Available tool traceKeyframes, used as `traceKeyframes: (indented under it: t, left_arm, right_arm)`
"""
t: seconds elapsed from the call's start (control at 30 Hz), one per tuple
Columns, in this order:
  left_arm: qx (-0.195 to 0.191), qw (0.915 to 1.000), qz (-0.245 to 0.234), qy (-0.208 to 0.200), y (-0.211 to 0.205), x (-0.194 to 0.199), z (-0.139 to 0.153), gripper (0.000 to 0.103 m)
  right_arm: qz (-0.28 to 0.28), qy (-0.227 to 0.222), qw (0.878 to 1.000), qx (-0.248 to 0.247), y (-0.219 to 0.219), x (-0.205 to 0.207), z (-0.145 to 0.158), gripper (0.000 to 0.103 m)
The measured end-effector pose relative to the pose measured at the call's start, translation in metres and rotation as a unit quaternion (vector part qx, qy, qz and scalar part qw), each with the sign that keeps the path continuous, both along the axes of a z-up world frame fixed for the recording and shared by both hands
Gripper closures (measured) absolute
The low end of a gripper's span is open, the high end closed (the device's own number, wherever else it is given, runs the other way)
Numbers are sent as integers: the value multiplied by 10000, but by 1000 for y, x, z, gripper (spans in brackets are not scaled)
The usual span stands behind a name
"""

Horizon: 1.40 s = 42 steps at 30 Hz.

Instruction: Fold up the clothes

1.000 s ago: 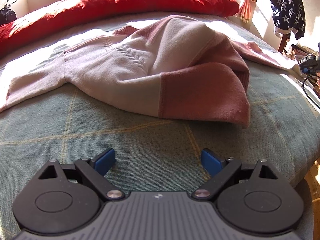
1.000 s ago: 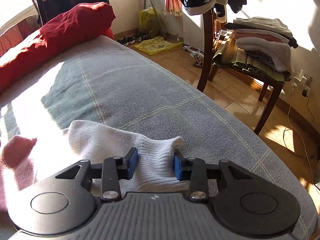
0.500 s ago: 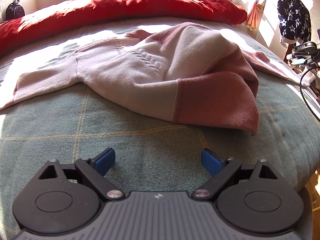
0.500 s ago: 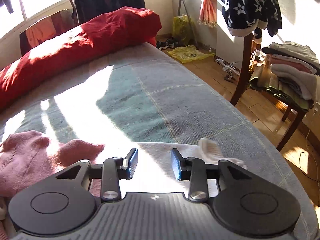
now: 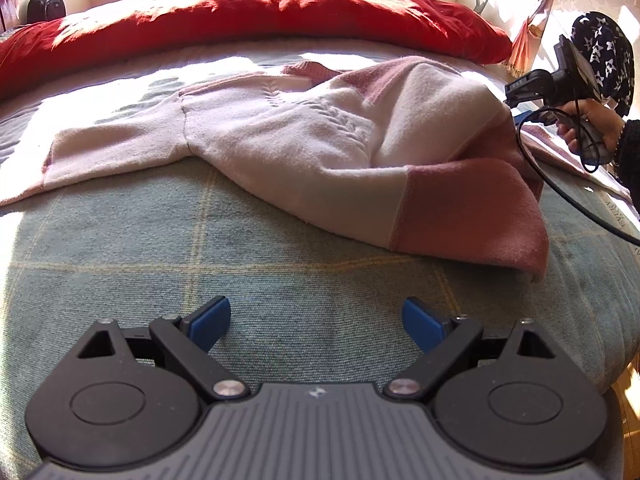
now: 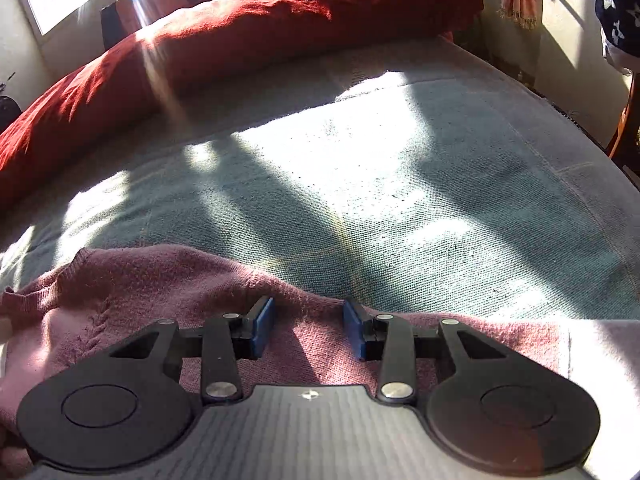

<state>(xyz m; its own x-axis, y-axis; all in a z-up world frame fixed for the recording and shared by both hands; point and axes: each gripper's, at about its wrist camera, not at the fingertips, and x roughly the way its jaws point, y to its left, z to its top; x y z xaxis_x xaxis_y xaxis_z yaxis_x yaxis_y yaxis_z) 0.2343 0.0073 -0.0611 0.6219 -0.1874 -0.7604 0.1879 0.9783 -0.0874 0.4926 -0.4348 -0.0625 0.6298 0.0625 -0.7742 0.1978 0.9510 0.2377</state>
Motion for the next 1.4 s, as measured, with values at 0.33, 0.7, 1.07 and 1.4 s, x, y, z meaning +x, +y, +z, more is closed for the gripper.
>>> traceKeyframes:
  t: [0.33, 0.7, 1.07, 1.4]
  left_arm:
    - [-82, 9999, -37, -67, 5, -3, -5, 6]
    - [-263, 9994, -203, -99, 20, -18, -12, 1]
    - [-77, 9975, -595, -386, 22, -29, -19, 1]
    - [9, 9976, -578, -378, 24, -41, -16, 1]
  right_arm:
    - [37, 409, 9982, -448, 1, -30, -2, 40]
    - [1121, -431, 9926, -184, 60, -107, 56, 37]
    - [2816, -941, 9548, -156, 157, -226, 90, 37]
    - [2760, -826, 9574, 210, 197, -278, 47, 37]
